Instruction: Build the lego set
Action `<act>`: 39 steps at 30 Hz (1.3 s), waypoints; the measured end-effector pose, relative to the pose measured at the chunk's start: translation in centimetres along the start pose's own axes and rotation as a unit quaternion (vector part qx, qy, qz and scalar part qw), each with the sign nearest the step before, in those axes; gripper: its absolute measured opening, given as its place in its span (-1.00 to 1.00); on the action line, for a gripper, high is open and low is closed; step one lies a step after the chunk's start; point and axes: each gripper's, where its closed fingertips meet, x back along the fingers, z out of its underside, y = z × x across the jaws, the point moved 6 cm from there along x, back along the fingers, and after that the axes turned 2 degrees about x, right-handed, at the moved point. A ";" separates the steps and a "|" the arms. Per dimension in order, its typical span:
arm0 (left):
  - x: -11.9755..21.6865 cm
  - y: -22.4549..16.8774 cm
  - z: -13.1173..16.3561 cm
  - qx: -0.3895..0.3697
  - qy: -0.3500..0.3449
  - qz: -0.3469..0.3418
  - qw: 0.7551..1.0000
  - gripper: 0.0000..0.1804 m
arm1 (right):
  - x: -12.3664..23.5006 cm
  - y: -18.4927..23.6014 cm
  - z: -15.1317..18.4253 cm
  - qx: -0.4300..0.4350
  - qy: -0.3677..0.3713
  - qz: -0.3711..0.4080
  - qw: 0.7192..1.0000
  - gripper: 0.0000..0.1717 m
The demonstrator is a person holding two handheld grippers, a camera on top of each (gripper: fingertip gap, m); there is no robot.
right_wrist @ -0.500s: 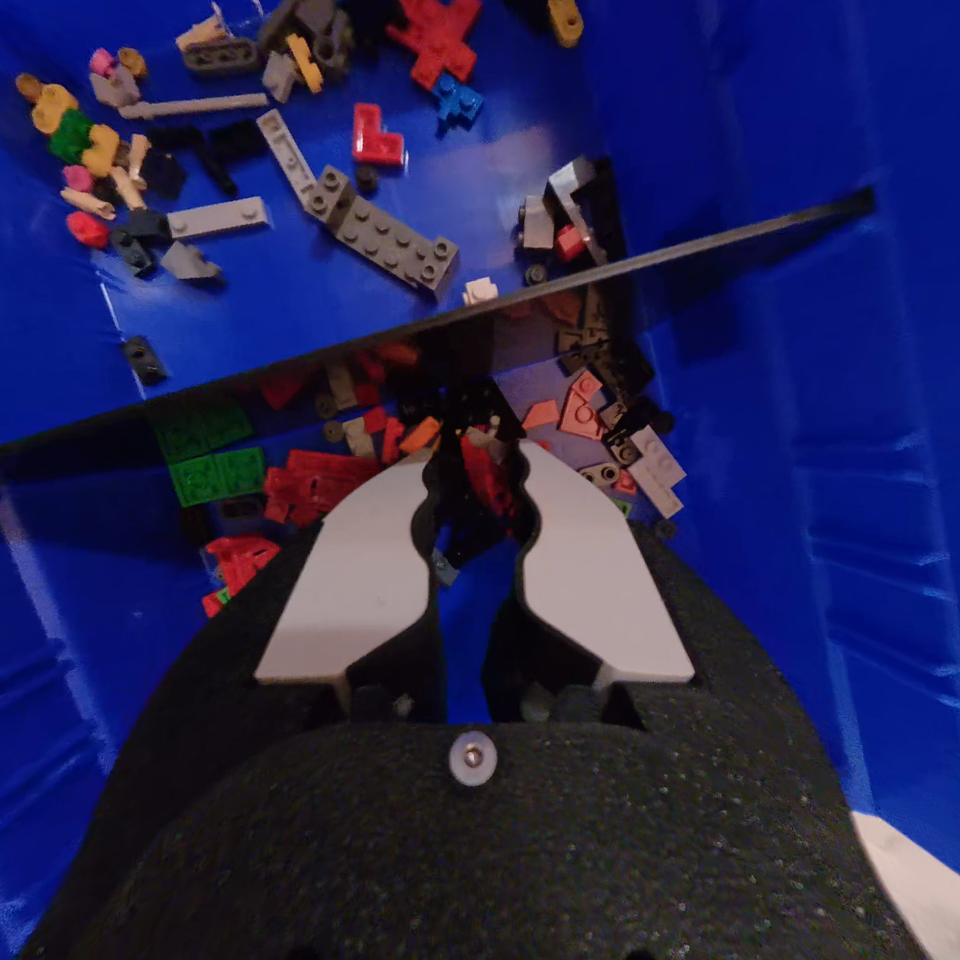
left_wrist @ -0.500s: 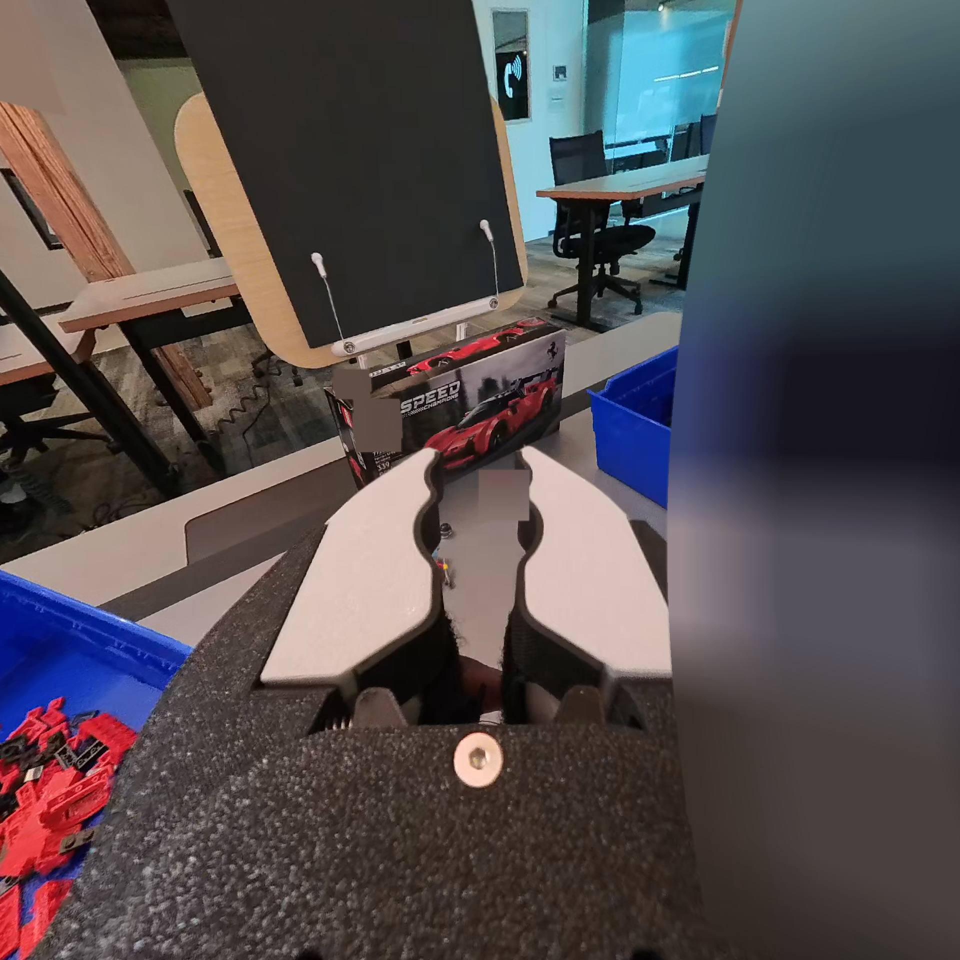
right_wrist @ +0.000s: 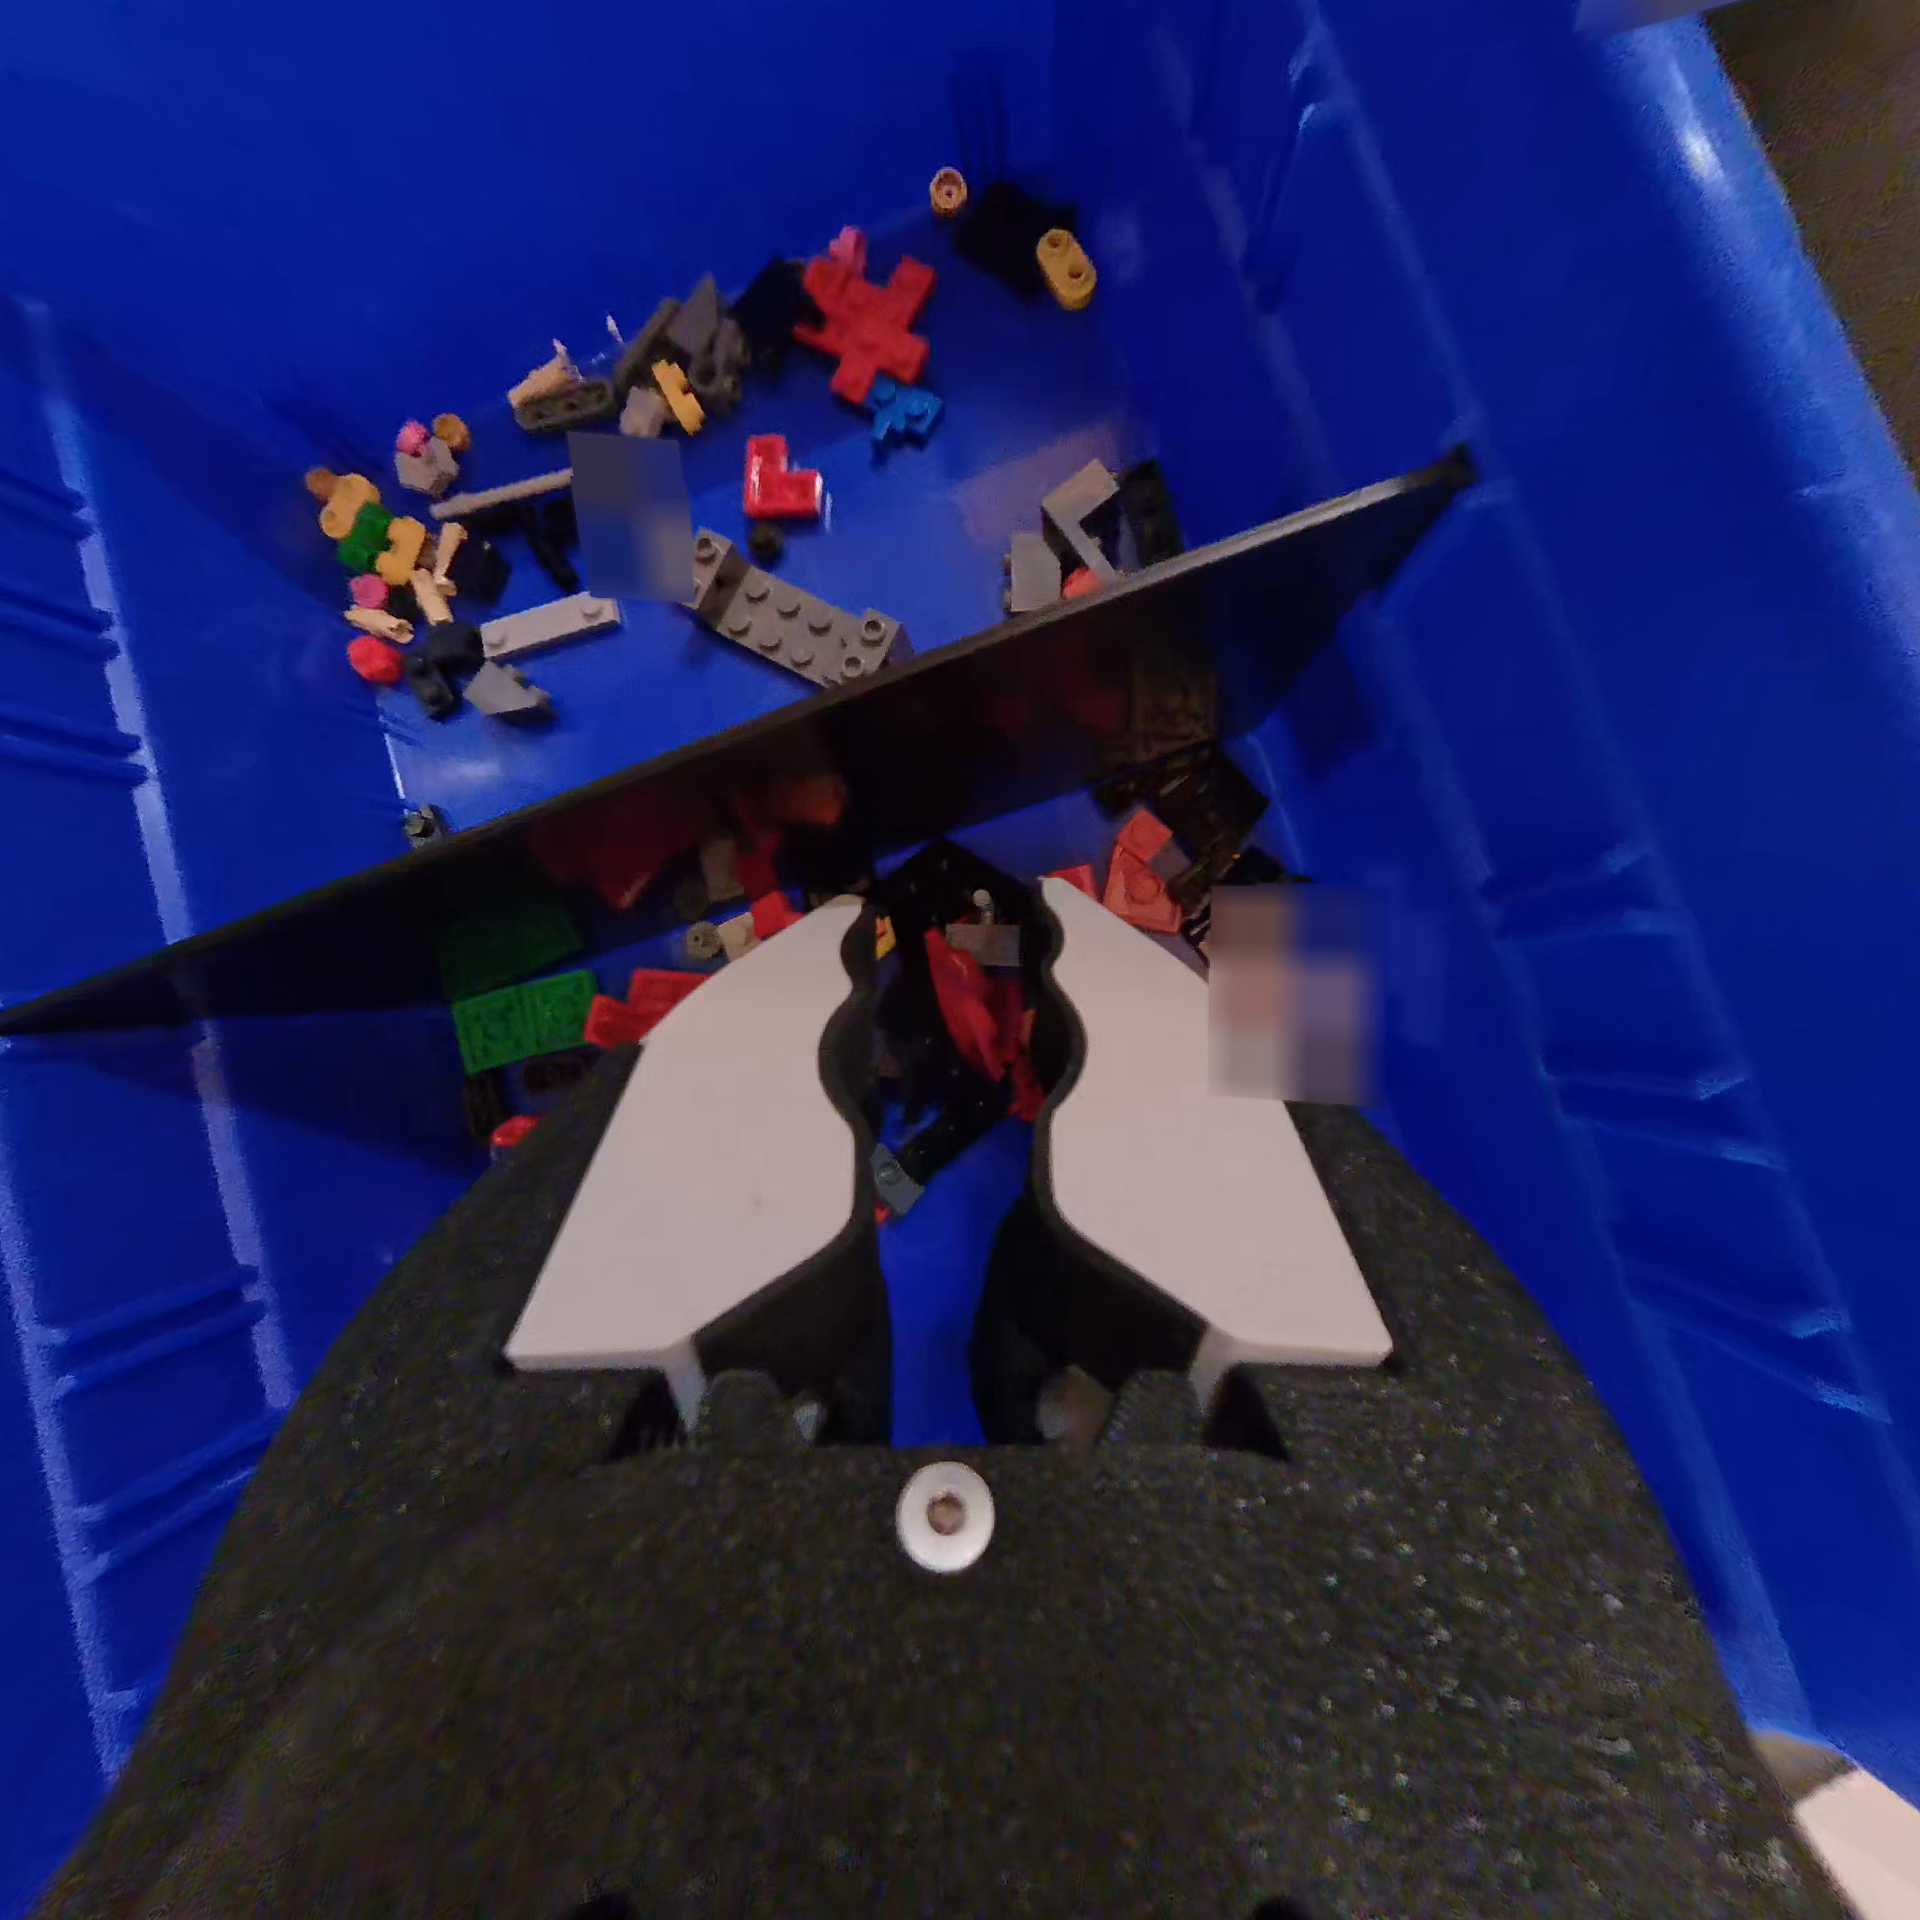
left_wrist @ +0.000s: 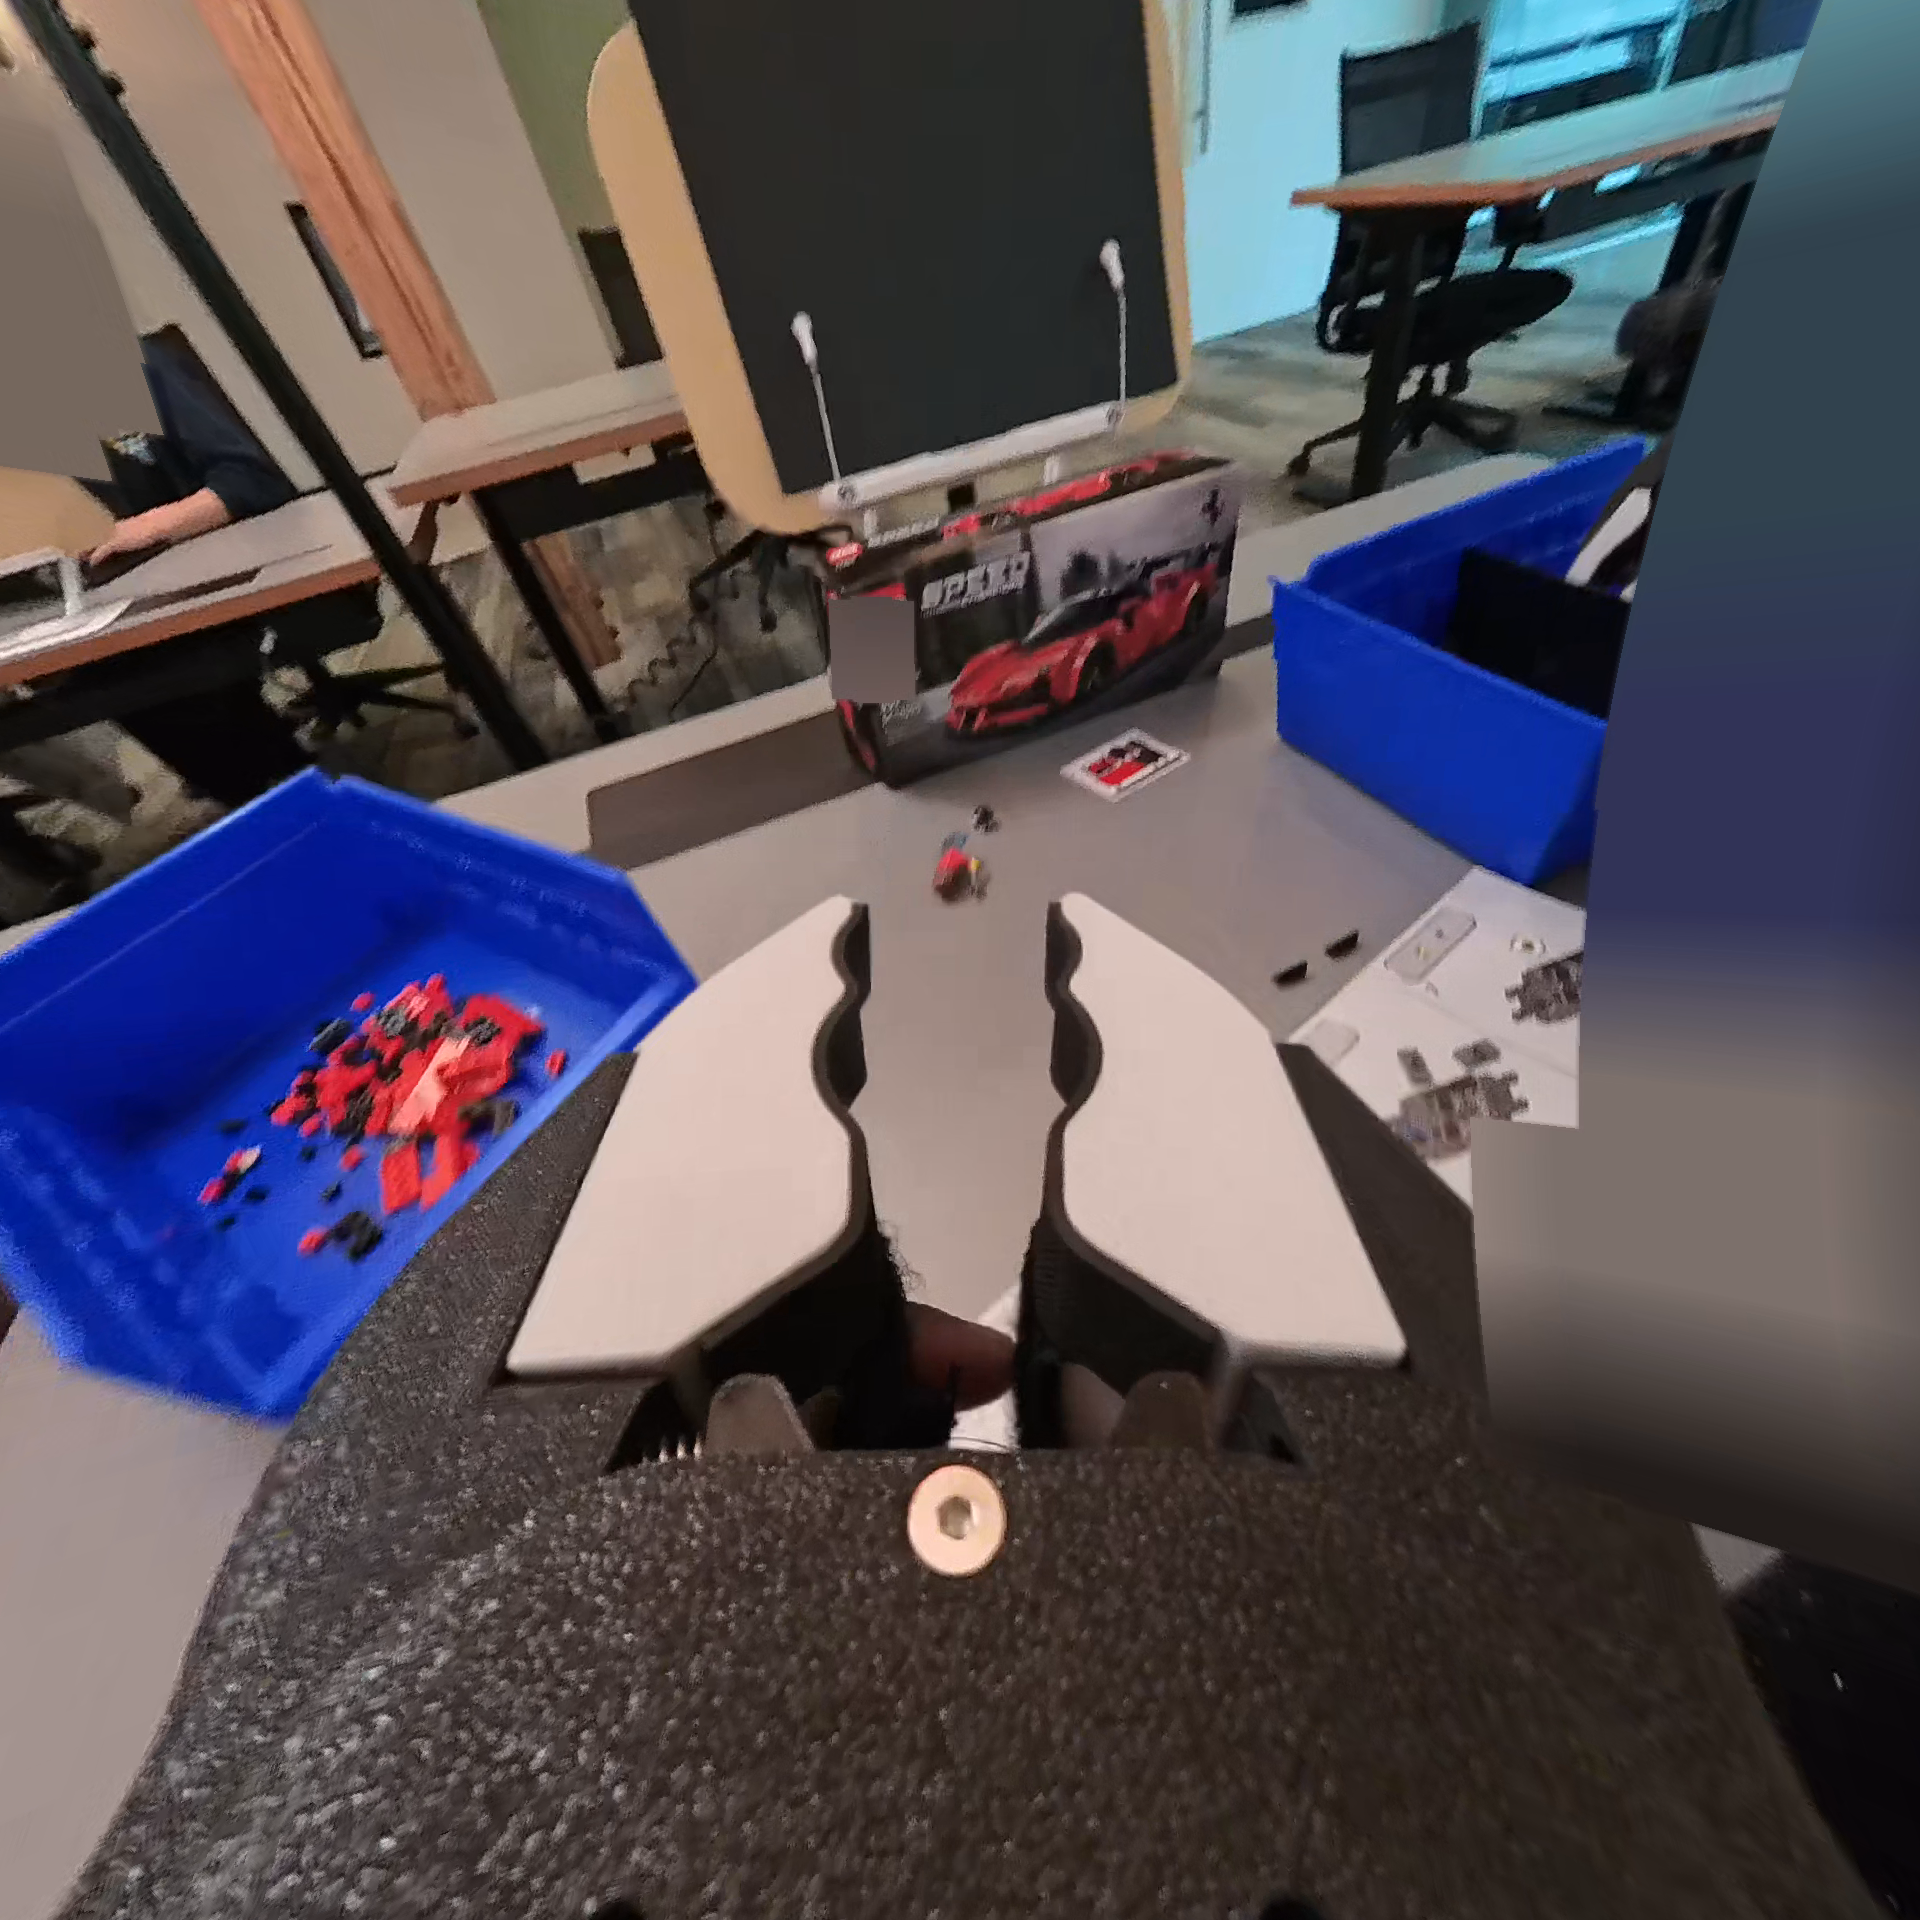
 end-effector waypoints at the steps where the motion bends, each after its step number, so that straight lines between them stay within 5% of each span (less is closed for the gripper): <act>1: 1.0 0.0 0.5 0.001 0.010 -0.009 1.000 -0.64 | 0.0 0.1 0.0 0.002 0.000 -0.003 1.000 -0.67; 11: 5.5 -0.4 3.8 0.013 0.067 -0.074 0.995 -0.40 | -0.8 0.4 0.6 0.033 0.041 -0.001 0.999 -0.44; 31: 4.0 -1.2 5.2 -0.014 0.110 -0.049 0.993 -0.41 | -1.1 0.5 0.7 0.043 0.054 -0.007 0.998 -0.36; 39: 2.3 -1.3 4.1 -0.044 0.119 0.017 0.992 -0.39 | 0.9 0.9 -0.3 0.039 0.032 -0.006 0.999 -0.21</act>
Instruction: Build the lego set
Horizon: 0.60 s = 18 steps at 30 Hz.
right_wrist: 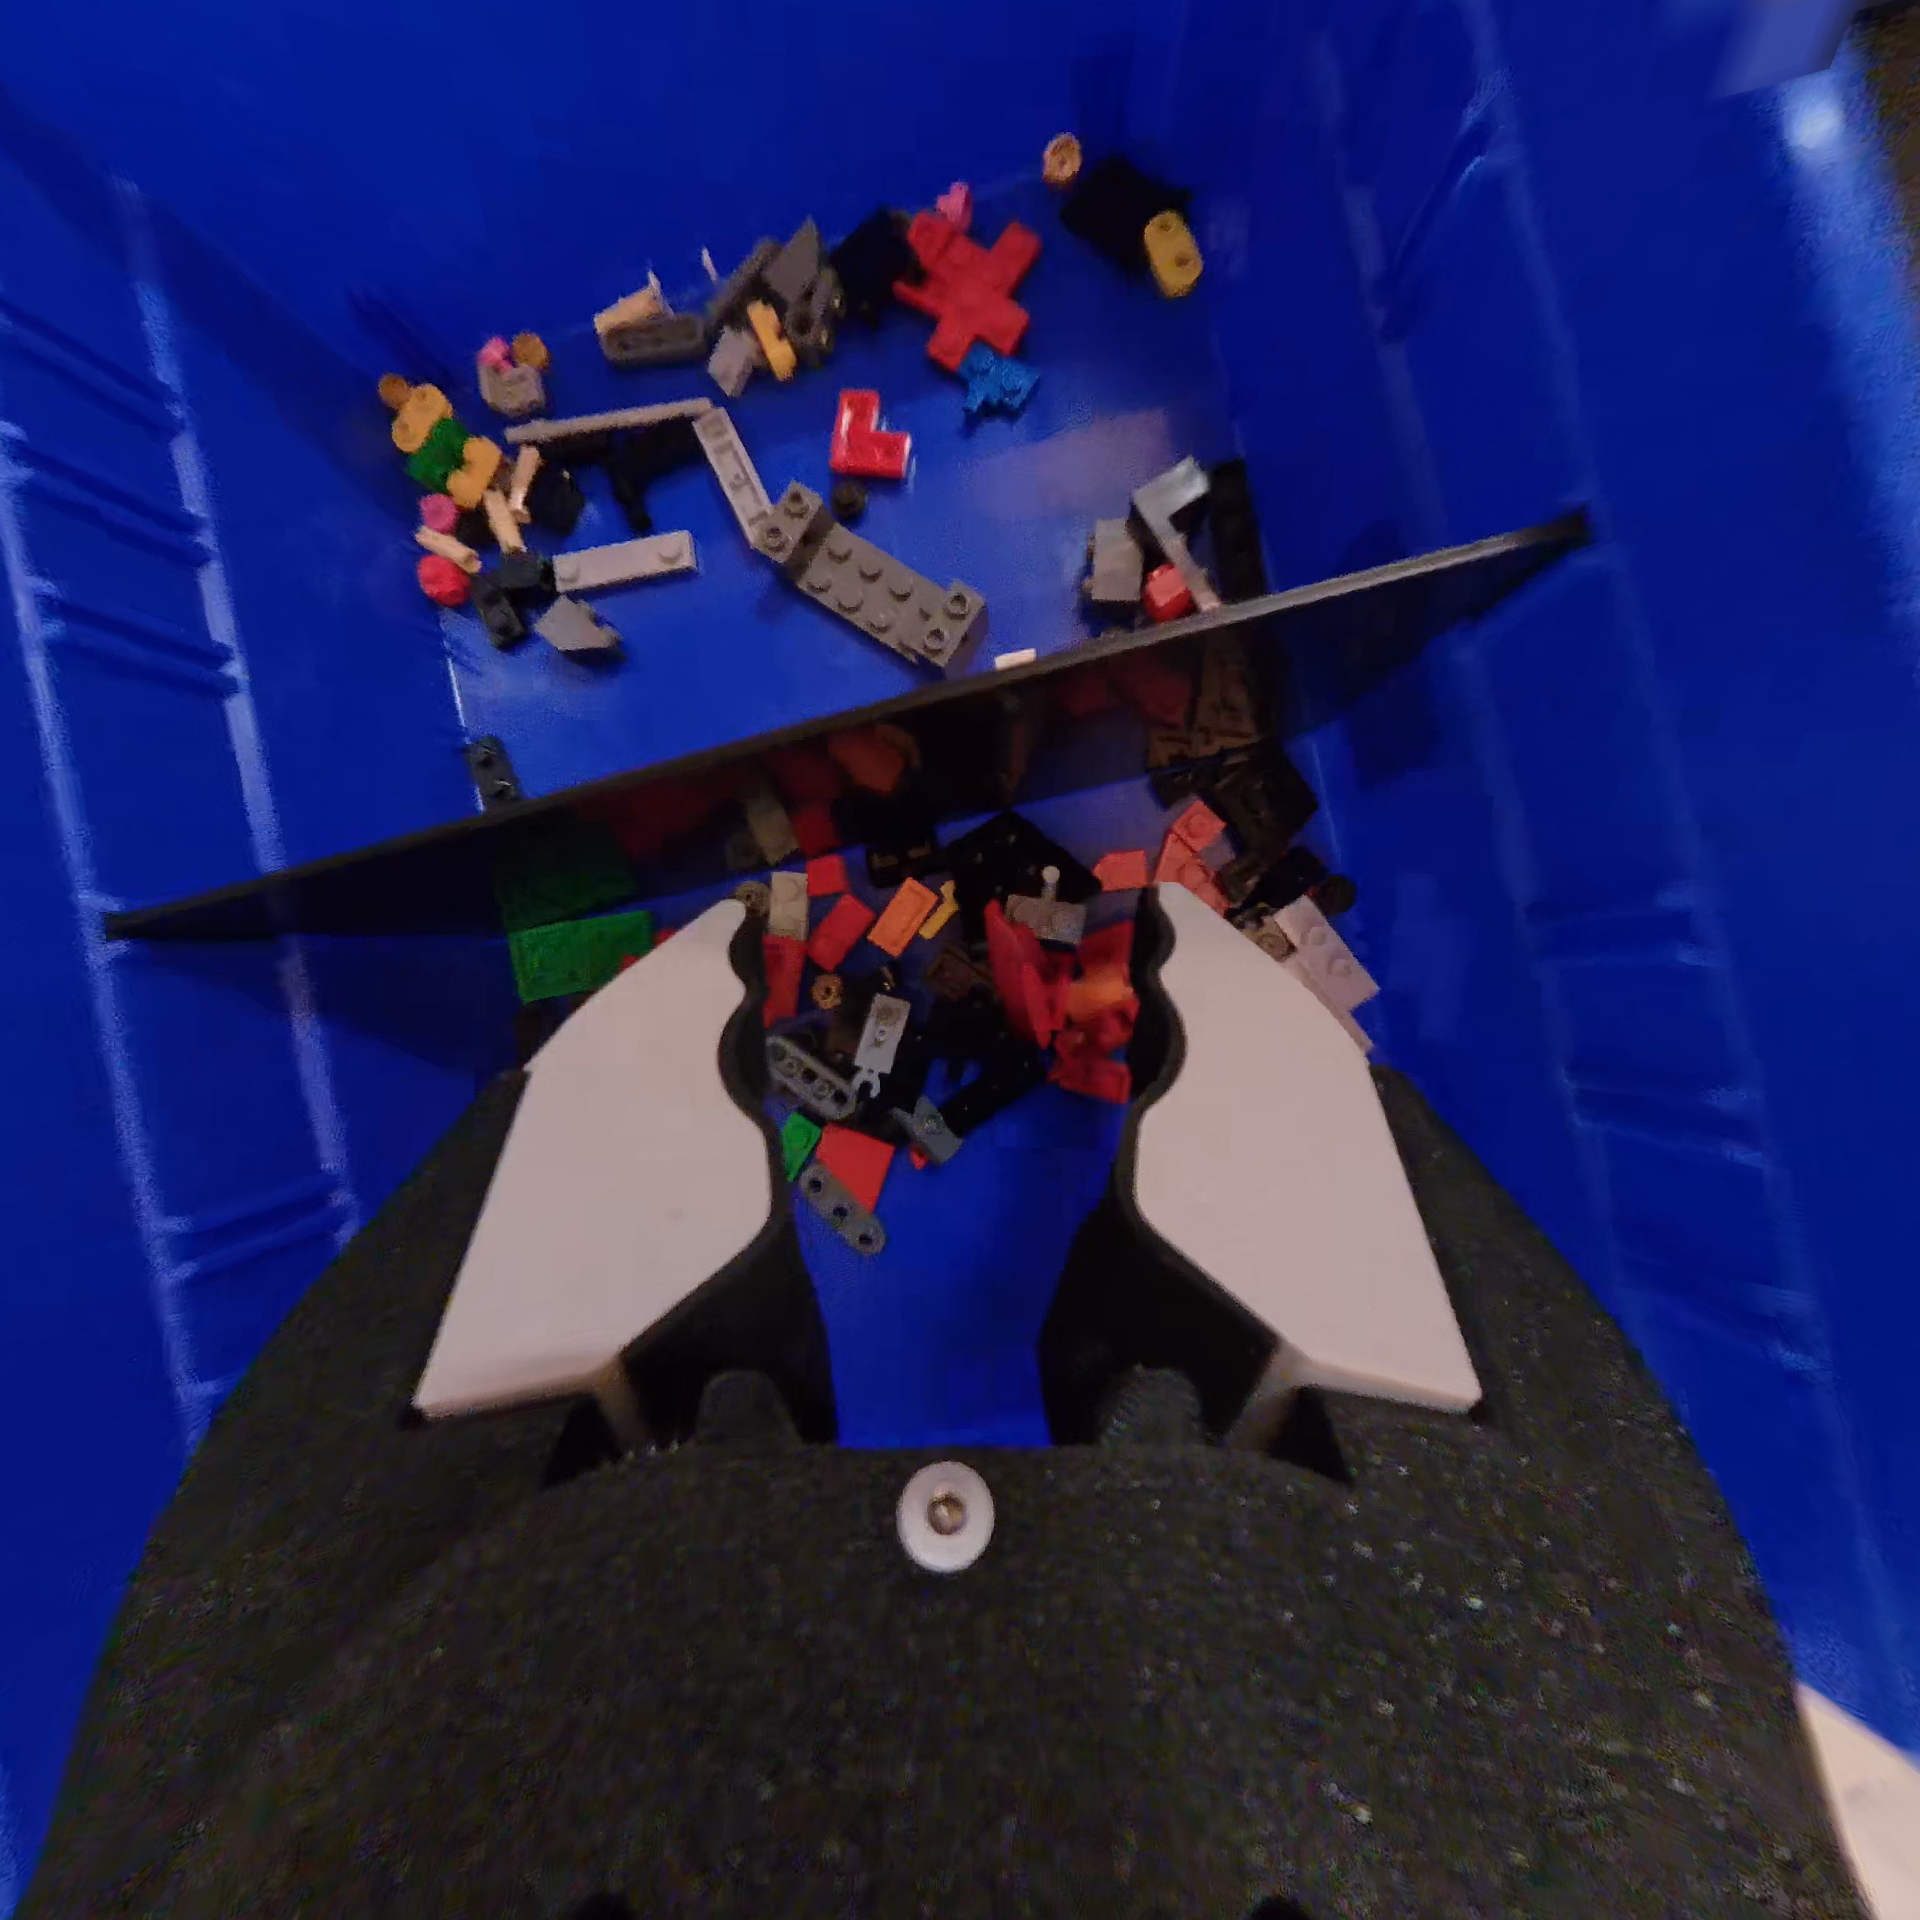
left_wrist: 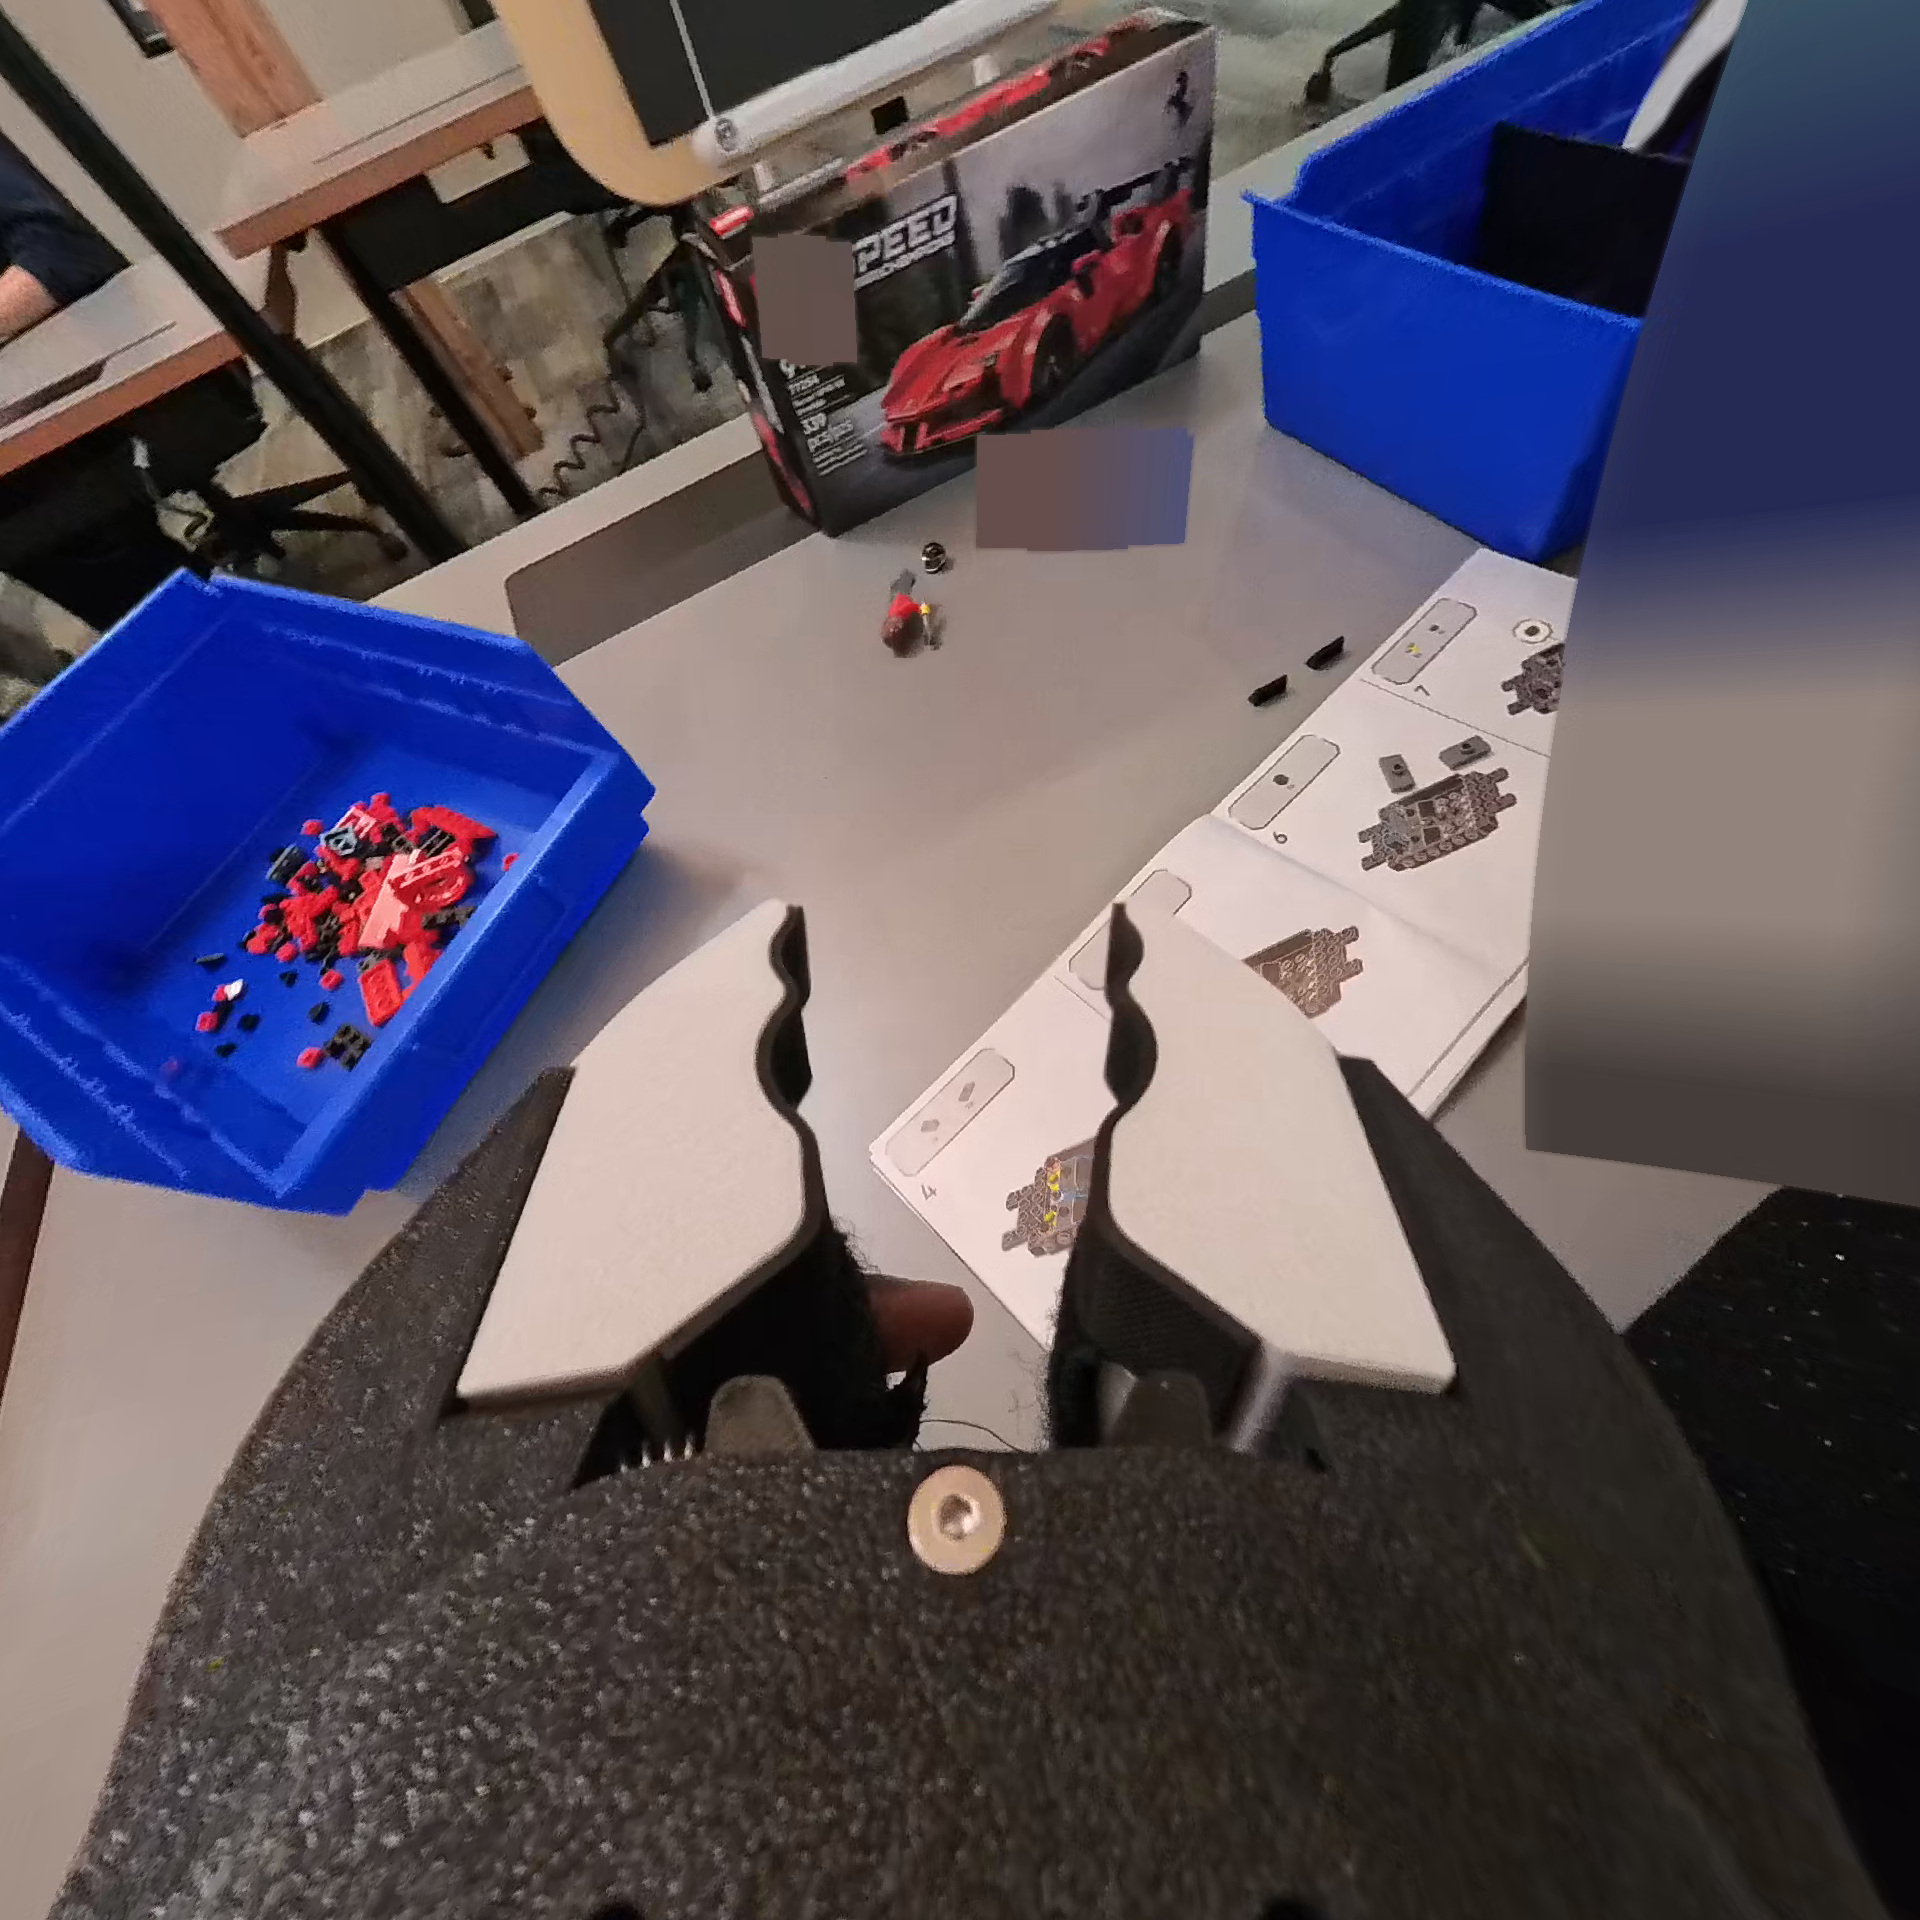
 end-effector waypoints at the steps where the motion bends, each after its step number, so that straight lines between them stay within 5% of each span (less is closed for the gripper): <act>1: -0.2 0.0 -0.1 -0.003 -0.002 0.007 1.000 -0.39 | 0.9 0.0 -0.3 0.004 -0.001 0.015 1.000 -0.21; 8: -1.6 0.2 0.3 0.031 -0.032 0.033 0.998 -0.06 | 7.9 1.8 -4.5 0.021 -0.125 0.130 0.983 -0.01; 12: -2.3 0.2 0.8 0.044 -0.041 0.044 0.997 0.09 | 11.5 4.5 -7.6 0.047 -0.264 0.178 0.947 -0.21; 18: -3.0 1.0 0.4 0.046 -0.077 0.063 0.994 -0.03 | 14.1 8.9 -10.1 0.018 -0.404 0.116 0.907 -0.32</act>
